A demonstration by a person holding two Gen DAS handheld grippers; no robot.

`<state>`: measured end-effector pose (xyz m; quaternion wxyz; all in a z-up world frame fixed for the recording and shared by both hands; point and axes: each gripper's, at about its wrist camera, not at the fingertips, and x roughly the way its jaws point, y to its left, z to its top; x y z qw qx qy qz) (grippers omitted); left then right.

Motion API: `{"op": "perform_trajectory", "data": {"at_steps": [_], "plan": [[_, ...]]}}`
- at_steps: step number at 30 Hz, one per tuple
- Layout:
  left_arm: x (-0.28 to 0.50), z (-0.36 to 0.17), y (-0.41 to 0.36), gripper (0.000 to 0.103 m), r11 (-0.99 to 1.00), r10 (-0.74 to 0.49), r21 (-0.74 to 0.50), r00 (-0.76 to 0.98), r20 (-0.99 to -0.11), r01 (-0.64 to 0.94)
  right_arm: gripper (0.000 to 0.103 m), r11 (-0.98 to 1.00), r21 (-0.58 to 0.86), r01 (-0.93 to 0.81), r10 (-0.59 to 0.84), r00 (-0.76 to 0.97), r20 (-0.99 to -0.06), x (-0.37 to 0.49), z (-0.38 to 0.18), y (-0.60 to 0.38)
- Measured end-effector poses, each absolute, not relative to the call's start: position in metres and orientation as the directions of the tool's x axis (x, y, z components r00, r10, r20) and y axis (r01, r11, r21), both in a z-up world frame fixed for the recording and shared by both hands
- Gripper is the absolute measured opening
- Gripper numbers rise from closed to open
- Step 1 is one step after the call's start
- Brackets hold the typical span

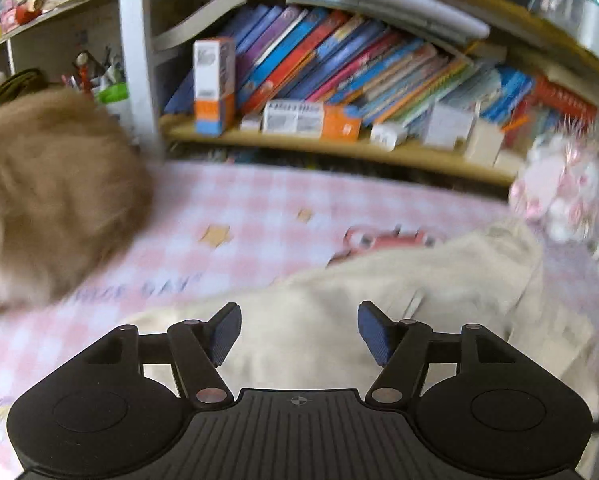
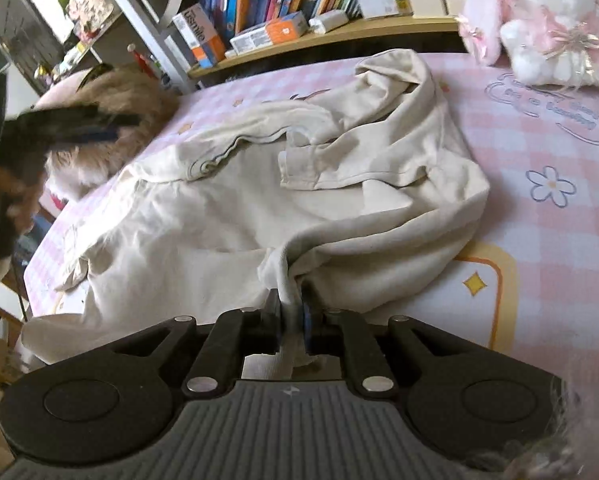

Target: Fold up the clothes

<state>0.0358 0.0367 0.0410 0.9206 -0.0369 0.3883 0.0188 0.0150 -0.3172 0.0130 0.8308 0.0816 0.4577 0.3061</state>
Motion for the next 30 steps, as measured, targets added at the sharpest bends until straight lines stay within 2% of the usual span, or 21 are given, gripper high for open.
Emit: {"op": "perform_trajectory", "data": {"at_steps": [4, 9, 14, 15, 16, 17, 20, 26, 30], "plan": [[0.028, 0.024, 0.013, 0.065, 0.996, 0.022, 0.077, 0.680, -0.733, 0.050, 0.010, 0.796, 0.405, -0.449, 0.579, 0.375, -0.724, 0.020, 0.011, -0.312], [0.042, 0.005, -0.032, 0.064, 0.911, 0.060, 0.319, 0.681, -0.729, 0.261, 0.010, 0.812, 0.386, -0.437, 0.557, 0.382, -0.738, 0.015, 0.014, -0.311], [0.063, -0.017, -0.056, 0.064, 0.805, 0.058, 0.431, 0.669, -0.741, 0.408, 0.011, 0.844, 0.381, -0.377, 0.521, 0.410, -0.749, -0.001, 0.017, -0.315], [0.068, -0.022, -0.057, 0.056, 0.786, 0.066, 0.445, 0.657, -0.751, 0.430, 0.011, 0.850, 0.383, -0.361, 0.514, 0.416, -0.750, -0.005, 0.017, -0.315], [0.071, -0.023, -0.058, 0.028, 0.767, 0.060, 0.455, 0.654, -0.754, 0.453, 0.011, 0.856, 0.382, -0.348, 0.507, 0.421, -0.752, -0.008, 0.018, -0.316], [0.075, -0.023, -0.057, 0.014, 0.752, 0.056, 0.462, 0.653, -0.755, 0.470, 0.011, 0.863, 0.372, -0.342, 0.495, 0.424, -0.759, -0.011, 0.019, -0.314], [0.098, -0.014, -0.040, 0.010, 0.769, 0.042, 0.455, 0.675, -0.737, 0.449, 0.011, 0.883, 0.340, -0.325, 0.458, 0.433, -0.776, -0.022, 0.022, -0.310], [0.174, 0.016, -0.015, 0.009, 0.815, 0.048, 0.486, 0.799, -0.599, 0.315, 0.010, 0.910, 0.286, -0.301, 0.397, 0.433, -0.809, -0.045, 0.029, -0.295], [0.230, 0.012, -0.010, 0.011, 0.835, 0.111, 0.485, 0.785, -0.610, 0.258, 0.010, 0.889, 0.330, -0.317, 0.440, 0.397, -0.805, -0.055, 0.032, -0.272]]}}
